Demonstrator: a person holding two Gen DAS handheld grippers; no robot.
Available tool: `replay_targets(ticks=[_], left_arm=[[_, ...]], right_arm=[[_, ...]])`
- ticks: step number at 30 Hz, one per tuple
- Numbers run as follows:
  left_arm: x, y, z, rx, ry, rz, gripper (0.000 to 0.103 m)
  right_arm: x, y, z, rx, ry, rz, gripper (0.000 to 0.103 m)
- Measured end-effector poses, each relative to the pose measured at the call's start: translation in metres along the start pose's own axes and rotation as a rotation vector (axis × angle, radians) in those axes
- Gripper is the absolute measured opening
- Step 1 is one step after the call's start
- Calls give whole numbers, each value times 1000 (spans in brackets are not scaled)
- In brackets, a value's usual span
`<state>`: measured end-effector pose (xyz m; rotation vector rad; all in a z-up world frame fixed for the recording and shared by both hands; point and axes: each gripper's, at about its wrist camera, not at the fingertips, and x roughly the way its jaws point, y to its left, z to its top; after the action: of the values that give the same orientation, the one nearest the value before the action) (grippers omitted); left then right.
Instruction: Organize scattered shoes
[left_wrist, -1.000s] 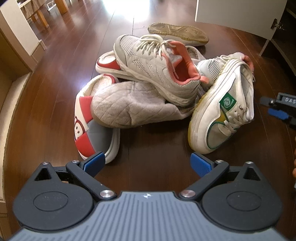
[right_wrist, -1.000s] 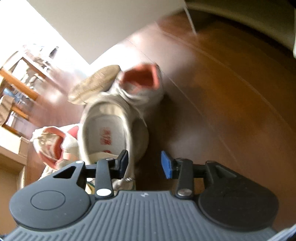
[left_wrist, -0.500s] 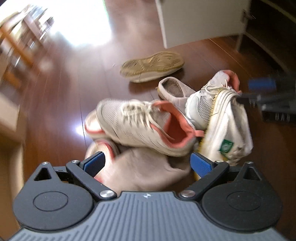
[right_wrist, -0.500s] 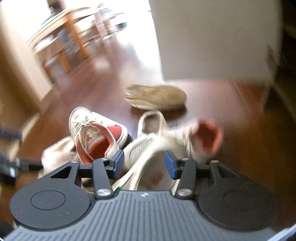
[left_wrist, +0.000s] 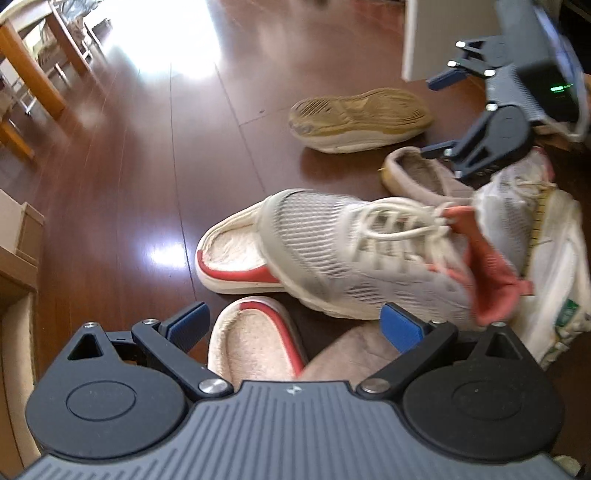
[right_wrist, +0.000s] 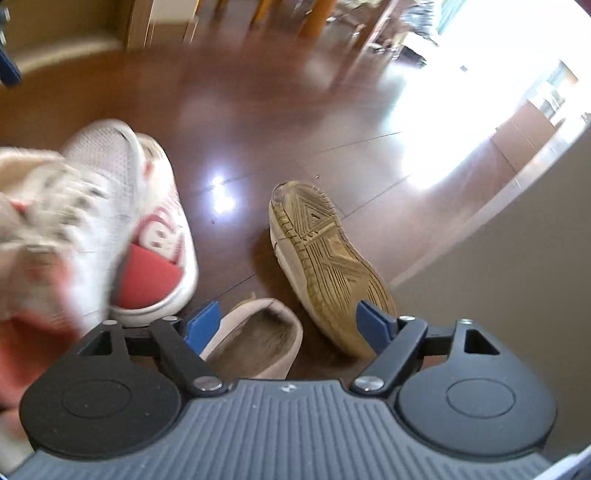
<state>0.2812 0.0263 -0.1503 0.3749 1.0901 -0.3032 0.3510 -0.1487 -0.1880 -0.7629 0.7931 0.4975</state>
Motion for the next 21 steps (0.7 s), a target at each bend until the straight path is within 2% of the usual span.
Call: replay_targets(ticks=[6,12,15,17,21], left_arm=[[21,21,-5,-28,16,-3,100],[38,33,-12,-53,34,-8,100],[46,39,-16,-65,44,-11,100],[49,40,-18,-68,52,-9,100],[51,40,-23,-68,67,-2,100]], right_arm=[[68,-10,22,-77,-23,7,98],[130,-22,27,-140,37,-26,100],[151,-21,26,-148,77,-3,100],[163,-16,22,-171,111,-2,89],[161,-13,16,-159,80,-4,79]])
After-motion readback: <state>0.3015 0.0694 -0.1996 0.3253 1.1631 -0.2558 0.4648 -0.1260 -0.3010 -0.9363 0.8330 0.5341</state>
